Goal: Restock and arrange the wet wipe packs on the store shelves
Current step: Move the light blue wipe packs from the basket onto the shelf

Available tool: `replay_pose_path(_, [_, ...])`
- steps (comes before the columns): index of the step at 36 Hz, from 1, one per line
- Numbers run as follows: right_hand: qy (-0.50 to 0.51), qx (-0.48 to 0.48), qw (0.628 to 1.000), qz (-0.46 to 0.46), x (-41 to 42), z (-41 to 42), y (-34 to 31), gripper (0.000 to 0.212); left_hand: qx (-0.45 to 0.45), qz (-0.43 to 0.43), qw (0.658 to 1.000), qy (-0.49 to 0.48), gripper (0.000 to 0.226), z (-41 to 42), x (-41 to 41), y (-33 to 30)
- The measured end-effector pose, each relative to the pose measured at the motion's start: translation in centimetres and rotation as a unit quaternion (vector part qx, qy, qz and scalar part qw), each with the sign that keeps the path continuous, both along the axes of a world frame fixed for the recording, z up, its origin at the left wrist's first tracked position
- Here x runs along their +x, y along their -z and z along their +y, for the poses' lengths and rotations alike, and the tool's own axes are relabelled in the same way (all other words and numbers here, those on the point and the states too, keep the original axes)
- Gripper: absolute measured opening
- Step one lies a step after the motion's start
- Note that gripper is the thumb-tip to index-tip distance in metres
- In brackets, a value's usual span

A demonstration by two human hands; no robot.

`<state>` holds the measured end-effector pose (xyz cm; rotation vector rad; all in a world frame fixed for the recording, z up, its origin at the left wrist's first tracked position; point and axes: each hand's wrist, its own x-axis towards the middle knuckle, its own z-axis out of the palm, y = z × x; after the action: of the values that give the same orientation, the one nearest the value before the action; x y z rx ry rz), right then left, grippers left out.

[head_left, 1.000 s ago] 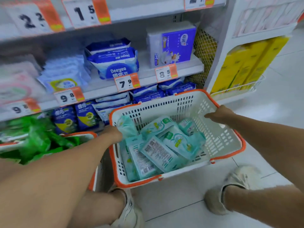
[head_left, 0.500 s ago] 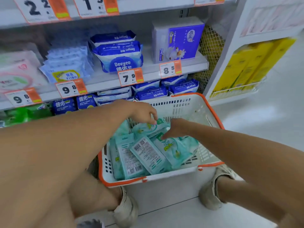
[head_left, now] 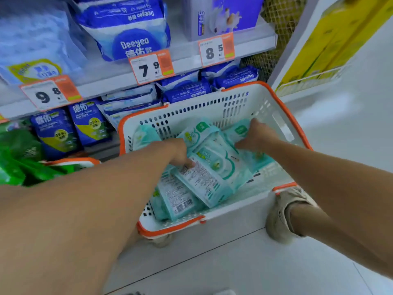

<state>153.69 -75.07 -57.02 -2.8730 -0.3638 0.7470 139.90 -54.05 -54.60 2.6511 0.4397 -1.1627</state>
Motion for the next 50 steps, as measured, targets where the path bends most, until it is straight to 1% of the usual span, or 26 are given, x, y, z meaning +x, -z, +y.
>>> replay_pose_path(3, [0.005, -0.036, 0.998, -0.043, 2.5, -1.9, -0.1, 0.092, 0.006, 0.005, 1.0, 0.019, 0.081, 0.1, 2.1, 0.6])
replay_pose_path(5, [-0.049, -0.049, 0.993, -0.099, 2.8, -2.4, 0.2, 0.088, 0.011, 0.003, 1.0, 0.02, 0.084, 0.2, 2.9, 1.2])
replay_pose_path(7, [-0.118, 0.002, 0.987, -0.109, 2.1, -1.7, 0.2, 0.075, 0.001, -0.005, 1.0, 0.009, 0.085, 0.2, 3.4, 1.8])
replay_pose_path(9, [-0.175, 0.012, 0.984, -0.013, 0.3, -0.3, 0.1, 0.065, -0.014, -0.011, 1.0, -0.003, 0.082, 0.4, 3.6, 2.1])
replay_pose_path(11, [-0.177, -0.035, 0.975, 0.131, -1.8, 0.8, 0.6, 0.074, -0.027, -0.012, 0.999, -0.014, 0.079, 0.7, 3.6, 2.0])
replay_pose_path(12, [-0.162, -0.056, 0.969, 0.178, -2.5, 1.2, 1.0, 0.079, -0.034, -0.013, 0.999, -0.02, 0.078, 0.7, 3.5, 1.7])
replay_pose_path(14, [-0.121, -0.056, 0.967, 0.217, -3.0, 1.7, 1.7, 0.094, -0.048, -0.012, 0.998, -0.037, 0.076, 0.8, 3.3, 1.2])
replay_pose_path(17, [-0.061, -0.005, 0.964, 0.258, -2.5, 1.5, 2.9, 0.114, -0.05, -0.012, 0.997, -0.059, 0.077, 0.4, 2.9, 0.4])
replay_pose_path(20, [-0.034, 0.024, 0.964, 0.264, -3.4, 1.8, 0.3, 0.119, -0.04, 0.003, 0.998, -0.038, 0.074, -0.1, 2.9, -0.6])
replay_pose_path(25, [-0.045, 0.005, 0.976, 0.212, -0.8, -0.3, -6.5, 0.093, -0.027, 0.025, 0.999, -0.012, 0.069, 1.1, 4.1, -6.6])
replay_pose_path(26, [-0.04, 0.003, 0.975, 0.217, 0.3, -1.3, -8.4, 0.081, -0.029, 0.021, 0.999, -0.011, 0.069, 1.5, 4.7, -8.5])
replay_pose_path(28, [-0.021, 0.015, 0.97, 0.241, 2.0, -3.6, -13.0, 0.041, -0.057, -0.004, 0.998, -0.019, 0.072, 2.2, 5.3, -12.4])
replay_pose_path(29, [-0.014, 0.024, 0.967, 0.251, 2.8, -4.6, -15.5, 0.03, -0.086, -0.022, 0.995, -0.038, 0.074, 2.2, 5.6, -14.3])
replay_pose_path(30, [-0.012, 0.035, 0.966, 0.255, 3.5, -5.6, -18.1, 0.033, -0.123, -0.045, 0.989, -0.068, 0.076, 2.2, 5.8, -16.1])
replay_pose_path(32, [-0.017, 0.084, 0.965, 0.249, 4.4, -7.0, -22.4, 0.057, -0.213, -0.101, 0.962, -0.135, 0.085, 1.9, 5.8, -18.9])
replay_pose_path(33, [-0.021, 0.128, 0.96, 0.248, 4.7, -7.5, -24.0, 0.063, -0.265, -0.127, 0.942, -0.164, 0.096, 1.6, 5.5, -19.9])
replay_pose_path(35, [-0.017, 0.24, 0.937, 0.253, 5.0, -7.8, -26.1, 0.06, -0.362, -0.149, 0.899, -0.197, 0.114, 1.0, 5.1, -20.9])
replay_pose_path(36, [-0.013, 0.291, 0.918, 0.269, 4.9, -7.6, -26.6, 0.055, -0.428, -0.139, 0.87, -0.201, 0.109, 0.7, 5.0, -21.1])
replay_pose_path(38, [-0.015, 0.374, 0.878, 0.298, 4.9, -7.1, -27.1, 0.05, -0.554, -0.129, 0.796, -0.206, 0.079, -0.2, 5.0, -21.9])
replay_pose_path(39, [-0.022, 0.405, 0.862, 0.304, 4.9, -6.7, -27.3, 0.052, -0.588, -0.149, 0.764, -0.221, 0.065, -0.6, 5.1, -22.6])
replay_pose_path(41, [-0.03, 0.454, 0.841, 0.291, 4.9, -5.9, -27.7, 0.065, -0.611, -0.221, 0.714, -0.26, 0.043, -1.0, 5.7, -23.8])
replay_pose_path(42, [-0.024, 0.48, 0.832, 0.279, 5.0, -5.6, -27.9, 0.076, -0.606, -0.264, 0.7, -0.273, 0.046, -0.9, 5.9, -24.4])
replay_pose_path(44, [-0.015, 0.517, 0.819, 0.247, 5.2, -5.1, -28.3, 0.087, -0.581, -0.341, 0.679, -0.292, 0.066, -0.3, 6.3, -25.5])
replay_pose_path(46, [-0.017, 0.535, 0.817, 0.217, 5.0, -4.4, -28.6, 0.085, -0.555, -0.392, 0.673, -0.293, 0.073, 0.1, 6.1, -26.3])
replay_pose_path(48, [-0.03, 0.547, 0.813, 0.198, 4.9, -3.7, -29.0, 0.084, -0.542, -0.421, 0.667, -0.291, 0.072, 0.5, 5.7, -26.8])
replay_pose_path(50, [-0.076, 0.522, 0.836, 0.15, 4.2, -3.0, -30.5, 0.071, -0.53, -0.45, 0.66, -0.284, 0.064, 0.7, 5.3, -27.5])
